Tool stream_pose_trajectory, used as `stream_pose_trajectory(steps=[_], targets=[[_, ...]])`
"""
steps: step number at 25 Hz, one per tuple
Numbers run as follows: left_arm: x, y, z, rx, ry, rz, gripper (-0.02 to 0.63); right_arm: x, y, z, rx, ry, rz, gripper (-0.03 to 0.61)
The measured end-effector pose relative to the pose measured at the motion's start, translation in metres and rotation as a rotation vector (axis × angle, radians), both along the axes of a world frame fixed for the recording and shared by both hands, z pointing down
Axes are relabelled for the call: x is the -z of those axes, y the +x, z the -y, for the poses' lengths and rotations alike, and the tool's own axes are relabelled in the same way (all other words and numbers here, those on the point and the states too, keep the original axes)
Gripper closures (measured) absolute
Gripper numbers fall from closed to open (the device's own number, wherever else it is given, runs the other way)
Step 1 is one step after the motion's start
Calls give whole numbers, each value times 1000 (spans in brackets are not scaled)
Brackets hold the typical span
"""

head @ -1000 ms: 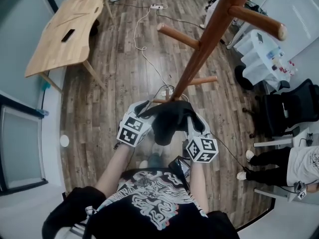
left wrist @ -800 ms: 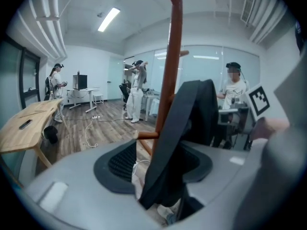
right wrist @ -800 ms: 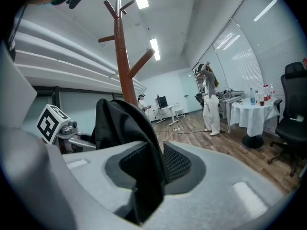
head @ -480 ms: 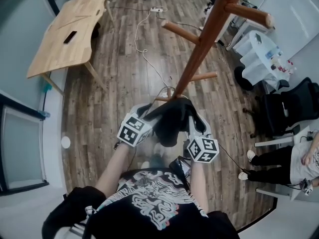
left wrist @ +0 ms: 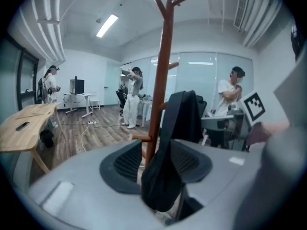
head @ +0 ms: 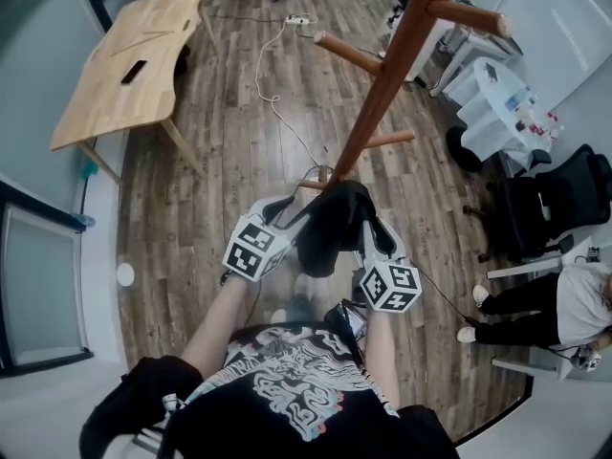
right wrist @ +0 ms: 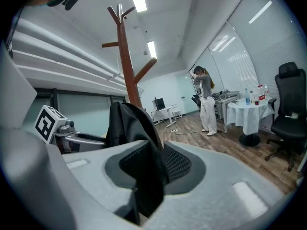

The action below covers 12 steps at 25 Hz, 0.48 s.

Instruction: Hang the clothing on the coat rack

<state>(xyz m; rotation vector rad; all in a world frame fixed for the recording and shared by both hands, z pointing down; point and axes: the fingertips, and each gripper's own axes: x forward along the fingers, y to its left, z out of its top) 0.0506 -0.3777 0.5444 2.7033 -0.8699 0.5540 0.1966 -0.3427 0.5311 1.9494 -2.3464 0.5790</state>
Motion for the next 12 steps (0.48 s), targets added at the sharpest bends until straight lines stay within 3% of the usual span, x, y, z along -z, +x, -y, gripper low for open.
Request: stream_pose_trajectory(steps=[2,9,12], targets=[[3,-1,-3,-1,9,-14,455,1,-1,-4,-4,2,7,489],[8,-8,-19,3,40,-21,621,5,-5,-18,-12,9,15,489],[12,-11,-27,1,28,-66,624,12,-8,-26,-22,36,22,489]])
